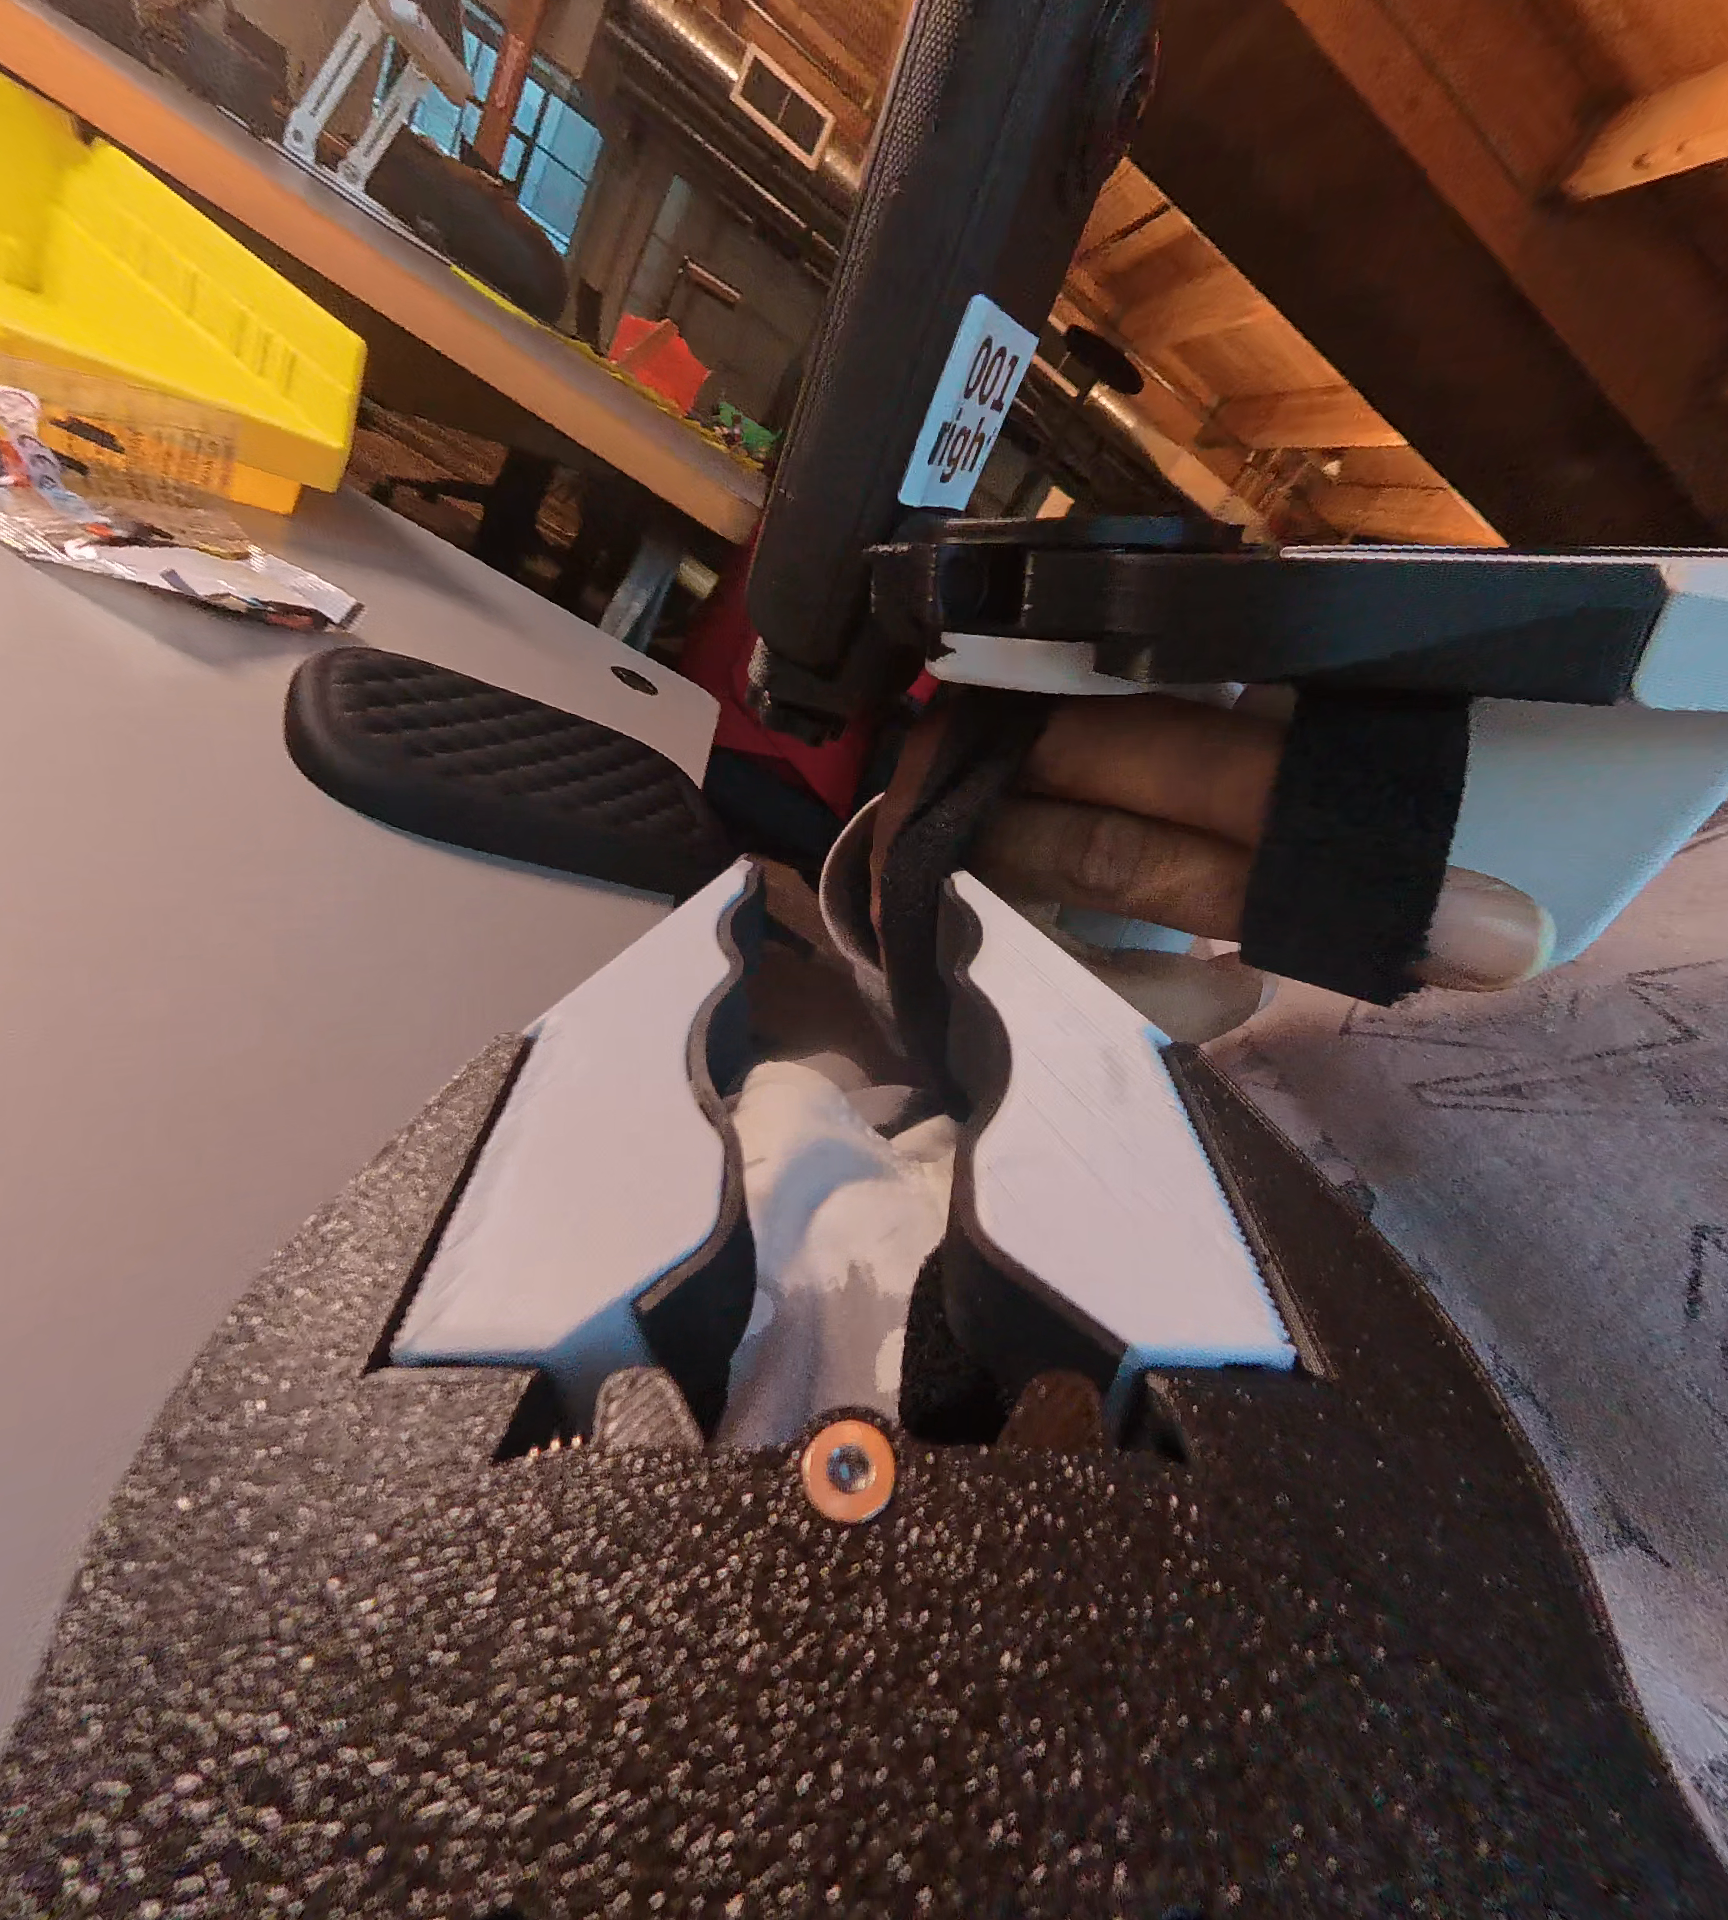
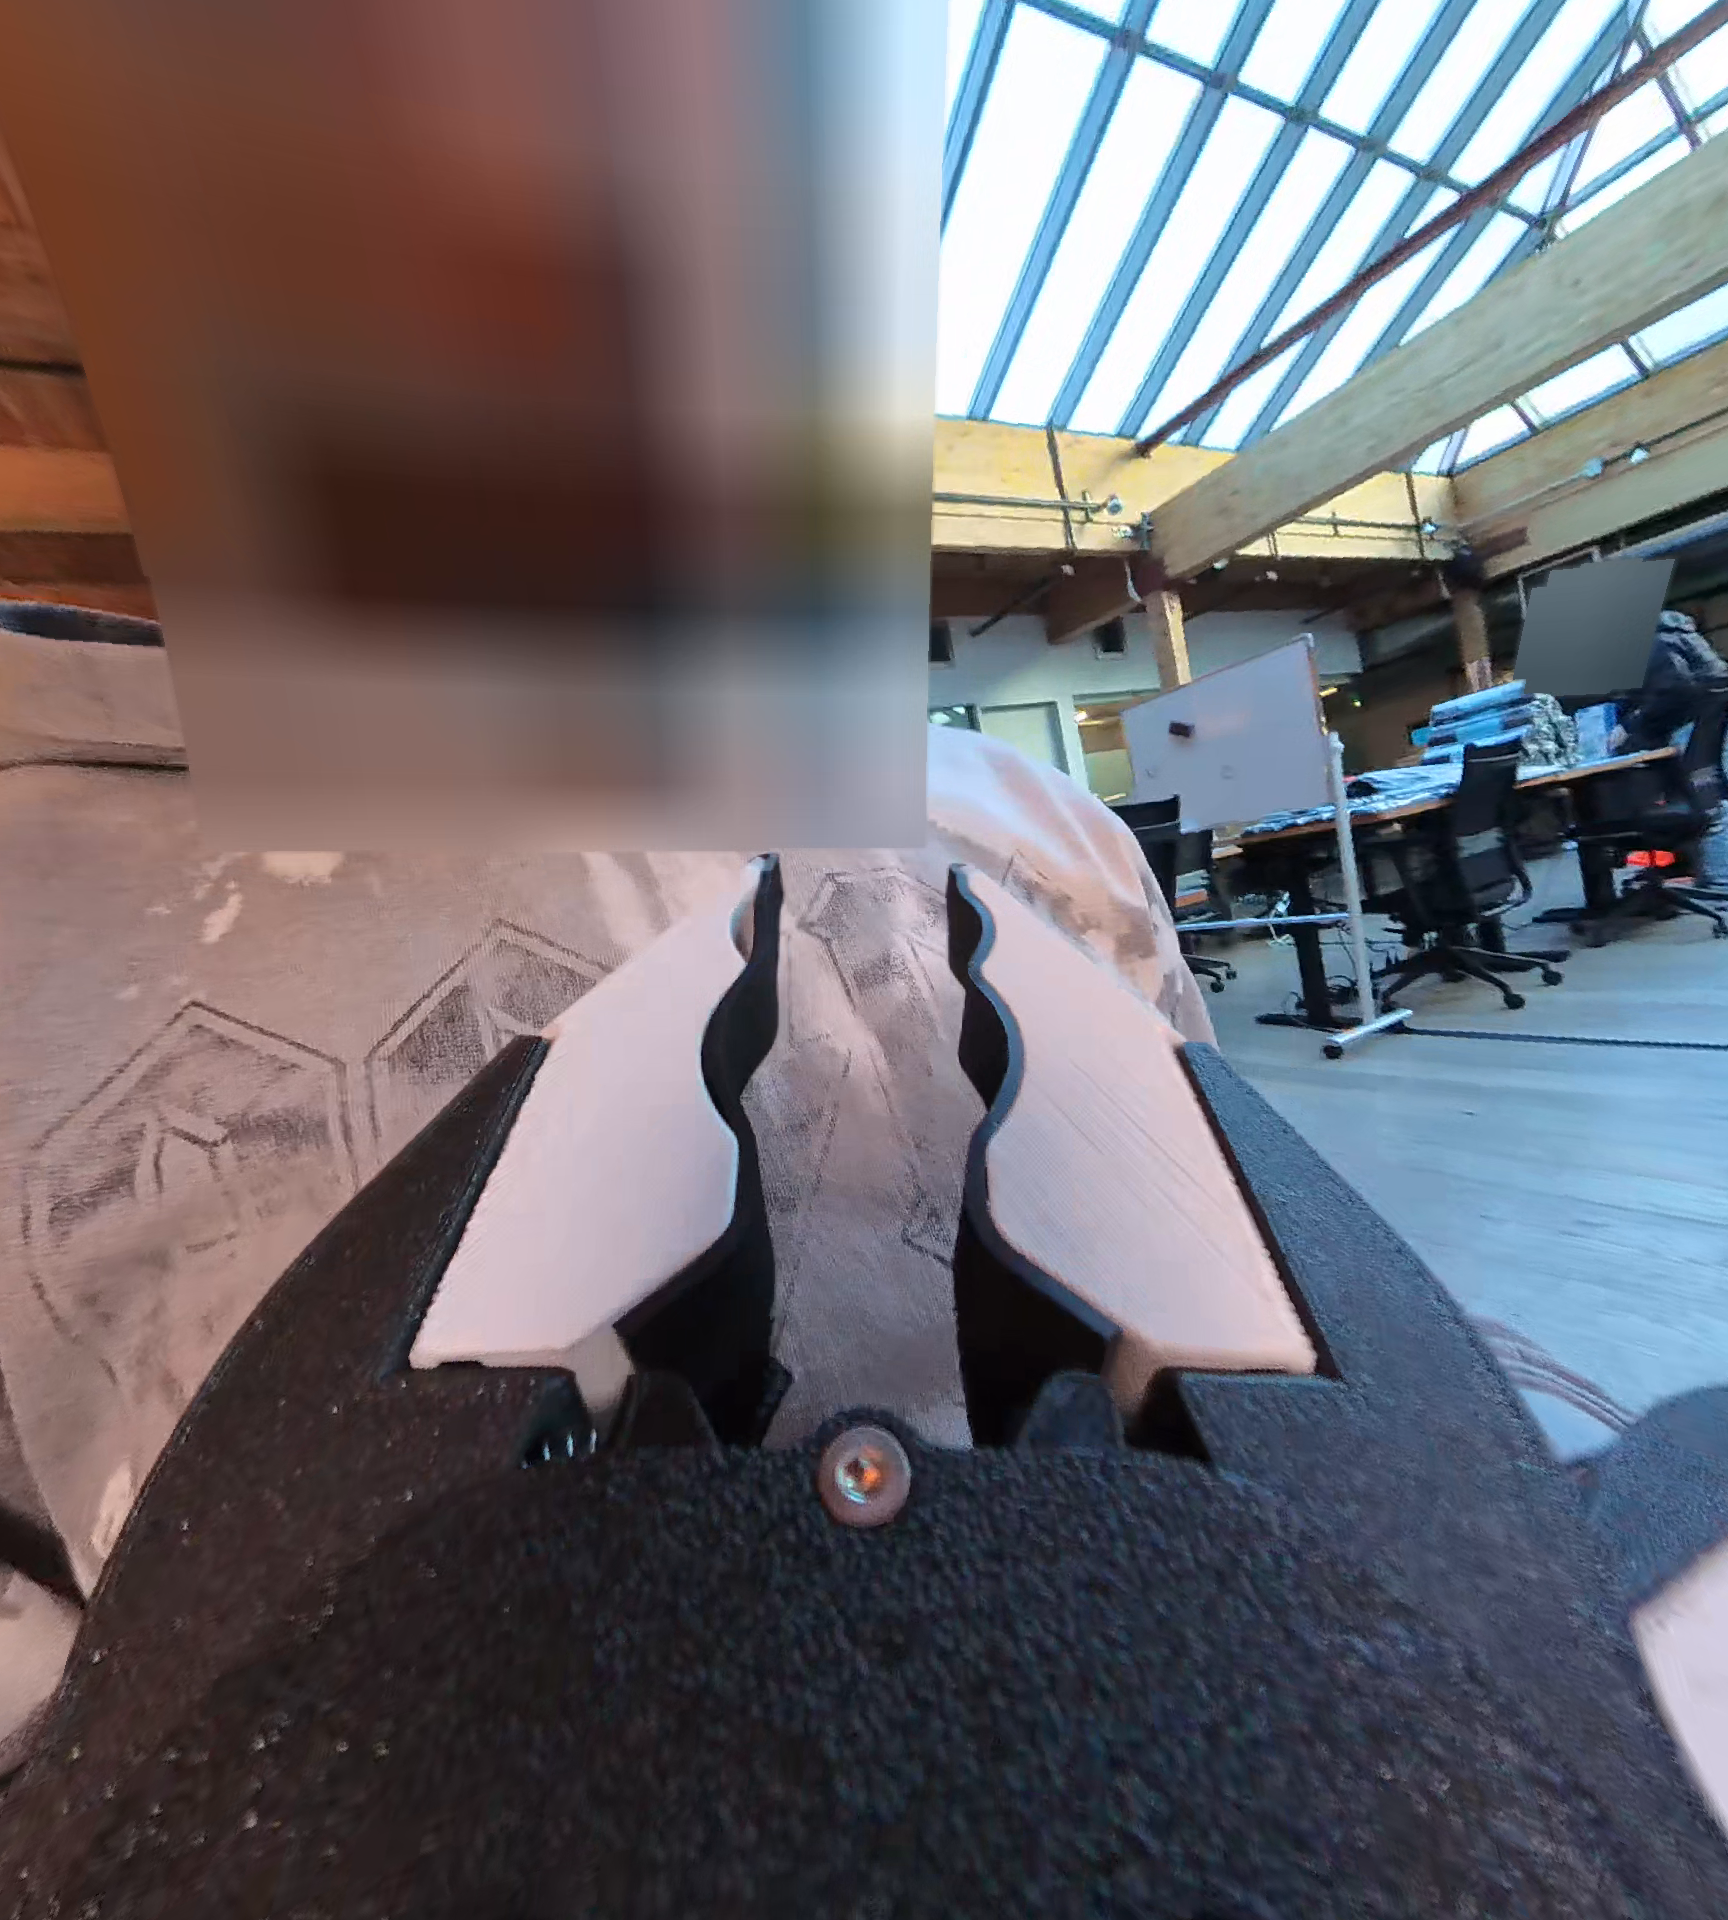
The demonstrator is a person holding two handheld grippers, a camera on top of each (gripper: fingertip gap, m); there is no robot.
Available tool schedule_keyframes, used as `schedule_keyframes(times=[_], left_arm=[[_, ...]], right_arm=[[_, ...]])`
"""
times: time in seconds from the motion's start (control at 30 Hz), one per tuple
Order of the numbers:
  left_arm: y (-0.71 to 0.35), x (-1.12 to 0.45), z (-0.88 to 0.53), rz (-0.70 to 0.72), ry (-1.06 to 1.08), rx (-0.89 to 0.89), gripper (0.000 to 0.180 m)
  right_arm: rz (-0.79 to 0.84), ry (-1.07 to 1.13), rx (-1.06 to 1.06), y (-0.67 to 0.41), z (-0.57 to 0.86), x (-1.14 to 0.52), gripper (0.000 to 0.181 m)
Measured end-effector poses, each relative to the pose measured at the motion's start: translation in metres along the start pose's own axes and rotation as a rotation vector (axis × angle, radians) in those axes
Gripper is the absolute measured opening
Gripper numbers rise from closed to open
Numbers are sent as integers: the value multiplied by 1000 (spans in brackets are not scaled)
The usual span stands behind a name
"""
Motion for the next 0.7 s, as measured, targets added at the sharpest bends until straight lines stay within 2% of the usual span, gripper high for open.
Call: schedule_keyframes(times=[0.03,0.1,0.2,0.27,0.33,0.37,0.4,0.47,0.57,0.7], left_arm=[[4,-2,2,-17,27,17,30],[11,-6,12,-47,58,-21,12],[10,-8,10,-57,9,-51,22],[11,-10,9,-63,8,-48,22],[11,-16,9,-77,-14,-72,5],[11,-20,7,-83,-58,-104,1],[11,-24,5,-93,-104,-146,0],[11,-31,5,-124,-116,-184,0],[11,-37,9,-200,-64,-198,0],[11,-39,25,-270,40,-217,0]], right_arm=[[4,3,-11,2,2,-2,33],[4,-20,-46,5,-1,-3,37],[26,-13,-35,3,-3,-2,37],[-15,-1,-42,7,-3,-4,38],[-48,50,-50,11,4,-4,47],[-81,94,-57,17,10,-3,56],[-101,135,-53,22,15,-3,57],[-75,213,6,22,21,-8,51],[-137,350,100,32,29,-14,39],[-169,208,148,36,11,-34,27]])
Point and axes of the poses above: each gripper's, where its closed fingertips meet, x back along the fingers, y out of its underside, z = x × y across the jaws, the point moved 3 cm from there along x, back along the fingers, and after that the axes turned 14 degrees about x, right-handed, at the moved point
